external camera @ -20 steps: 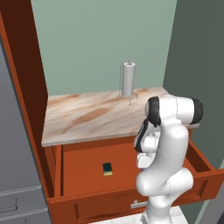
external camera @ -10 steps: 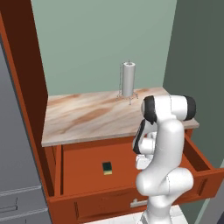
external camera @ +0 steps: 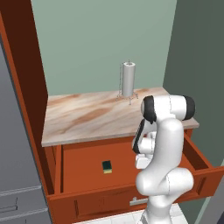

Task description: Restock the sink supplies by placing the sponge and soap dispenser on the counter and next to the sink. Make sure the soap dispenser is upright.

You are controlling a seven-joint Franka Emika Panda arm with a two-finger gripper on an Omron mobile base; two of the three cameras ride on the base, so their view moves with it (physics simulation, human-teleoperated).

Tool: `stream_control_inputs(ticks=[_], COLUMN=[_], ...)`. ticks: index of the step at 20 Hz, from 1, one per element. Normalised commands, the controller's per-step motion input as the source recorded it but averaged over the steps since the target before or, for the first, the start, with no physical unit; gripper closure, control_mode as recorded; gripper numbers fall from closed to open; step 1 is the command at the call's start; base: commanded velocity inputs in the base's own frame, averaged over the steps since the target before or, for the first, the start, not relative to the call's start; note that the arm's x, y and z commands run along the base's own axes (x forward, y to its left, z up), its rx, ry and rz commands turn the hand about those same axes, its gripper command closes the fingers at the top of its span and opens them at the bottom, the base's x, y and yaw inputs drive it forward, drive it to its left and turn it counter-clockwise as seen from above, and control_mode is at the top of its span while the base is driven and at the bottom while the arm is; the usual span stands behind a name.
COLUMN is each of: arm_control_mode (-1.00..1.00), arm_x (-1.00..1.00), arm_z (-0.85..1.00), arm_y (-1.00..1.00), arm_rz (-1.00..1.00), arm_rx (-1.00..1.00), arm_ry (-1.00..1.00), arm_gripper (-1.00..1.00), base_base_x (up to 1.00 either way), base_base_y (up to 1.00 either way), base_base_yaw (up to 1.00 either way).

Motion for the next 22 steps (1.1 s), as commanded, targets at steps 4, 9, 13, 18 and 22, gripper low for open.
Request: stream_control_inputs(ticks=[4, 9, 13, 18, 22], arm_control_mode=[-1.0, -1.0, -1.0, -1.0, -1.0], arm_x=[0.0, 0.0, 0.0, 0.0, 0.05], arm_z=[0.01, 0.0, 0.0, 0.0, -0.01], arm_y=[0.0, 0.0, 0.0, 0.0, 0.01], arm_rz=[0.0, 0.0, 0.0, 0.0, 0.0], arm_rx=[0.0, 0.0, 0.0, 0.0, 0.0], arm_ry=[-0.08, -0.07, -0.08, -0.12, -0.08], arm_gripper=[-1.0, -1.0, -1.0, -1.0, 1.0], base_base_x=[0.0, 0.0, 0.0, 0.0, 0.0], base_base_y=[0.0, 0.0, 0.0, 0.0, 0.0], base_base_yaw=[0.0, 0.0, 0.0, 0.0, 0.0])
